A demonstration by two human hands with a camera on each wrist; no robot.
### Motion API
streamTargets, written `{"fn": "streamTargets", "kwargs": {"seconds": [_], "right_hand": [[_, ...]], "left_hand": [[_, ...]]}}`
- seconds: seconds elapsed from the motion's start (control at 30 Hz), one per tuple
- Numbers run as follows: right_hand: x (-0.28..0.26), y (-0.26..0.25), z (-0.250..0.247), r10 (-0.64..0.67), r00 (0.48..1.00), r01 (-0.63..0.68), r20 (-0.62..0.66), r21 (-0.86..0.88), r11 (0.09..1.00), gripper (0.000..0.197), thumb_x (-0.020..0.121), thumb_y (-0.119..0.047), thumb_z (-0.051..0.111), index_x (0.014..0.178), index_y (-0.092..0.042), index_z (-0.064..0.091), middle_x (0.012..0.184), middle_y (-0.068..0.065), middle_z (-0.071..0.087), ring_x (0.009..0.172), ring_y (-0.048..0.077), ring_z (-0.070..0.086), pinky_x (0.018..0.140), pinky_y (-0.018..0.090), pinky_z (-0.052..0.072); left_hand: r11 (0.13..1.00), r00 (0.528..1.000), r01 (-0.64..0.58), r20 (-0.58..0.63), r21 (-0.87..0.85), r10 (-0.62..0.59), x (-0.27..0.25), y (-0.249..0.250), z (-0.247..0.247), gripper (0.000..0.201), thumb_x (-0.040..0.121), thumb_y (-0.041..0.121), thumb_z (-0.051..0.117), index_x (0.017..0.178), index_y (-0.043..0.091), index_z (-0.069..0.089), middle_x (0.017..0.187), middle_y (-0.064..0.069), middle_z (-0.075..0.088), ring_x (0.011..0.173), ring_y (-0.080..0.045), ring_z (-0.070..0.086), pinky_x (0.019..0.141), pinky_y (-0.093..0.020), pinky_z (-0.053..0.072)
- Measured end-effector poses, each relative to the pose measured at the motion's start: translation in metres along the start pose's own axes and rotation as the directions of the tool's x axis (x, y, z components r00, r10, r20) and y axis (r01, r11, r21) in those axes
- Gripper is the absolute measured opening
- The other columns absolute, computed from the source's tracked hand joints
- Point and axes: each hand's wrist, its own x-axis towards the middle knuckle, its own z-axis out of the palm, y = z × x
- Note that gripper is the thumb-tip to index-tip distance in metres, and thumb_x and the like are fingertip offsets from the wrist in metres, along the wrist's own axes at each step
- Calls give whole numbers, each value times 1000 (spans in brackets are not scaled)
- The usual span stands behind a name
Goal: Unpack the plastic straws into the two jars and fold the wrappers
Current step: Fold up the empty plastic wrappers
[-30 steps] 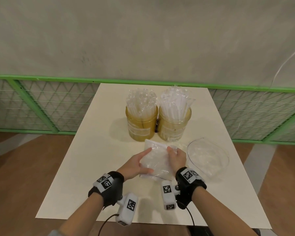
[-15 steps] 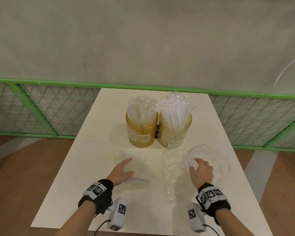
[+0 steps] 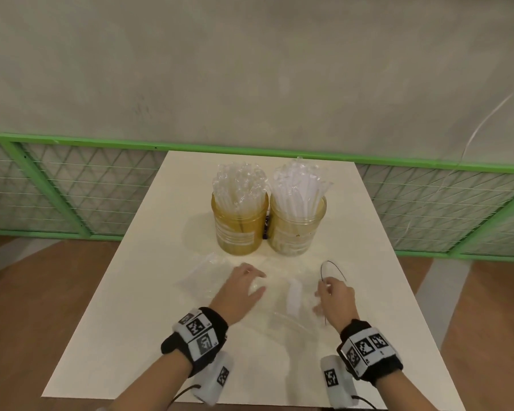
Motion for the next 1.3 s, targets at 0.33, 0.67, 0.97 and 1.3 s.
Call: {"fn": "streamTargets", "kwargs": {"seconds": [0.33, 0.67, 0.97, 1.3], "right_hand": [[6, -44, -47, 13, 997, 14, -76, 351, 936, 20, 92, -5, 51, 75, -2, 62, 52, 11, 59, 38, 20, 57, 44, 27, 51], [14, -54, -30, 20, 999, -8, -31, 370, 929, 16, 95, -11, 49, 89, 1, 58, 36, 1, 56, 27, 10, 49, 35, 17, 40], [18, -59, -10, -134, 988, 98, 71, 372, 923, 32, 96, -37, 47, 74, -16, 59, 69, 9, 65, 76, 30, 68, 80, 45, 54], [9, -7, -53, -500, 862, 507, -88, 123, 853, 10, 75, -23, 76, 71, -16, 69, 74, -3, 69, 78, 7, 63, 79, 15, 45]], "left_hand": [[976, 980, -199, 32, 94, 197, 8, 27, 32, 53, 91, 0, 45, 137, 25, 41, 107, -3, 65, 103, -18, 58, 101, -35, 41], [896, 896, -445, 0, 9, 445, 13, 43, 13, 82, 73, 35, 70, 143, 25, 28, 145, 6, 27, 133, -6, 24, 112, -20, 19], [825, 792, -562, -249, 58, 557, 33, 52, 14, 22, 89, 27, 54, 91, 10, 67, 87, -1, 66, 83, -14, 58, 76, -31, 48], [883, 716, -395, -687, -255, 122, 50, 53, -46, 12, 90, 3, 54, 95, 5, 64, 81, 10, 63, 67, -2, 61, 62, -19, 52]]}}
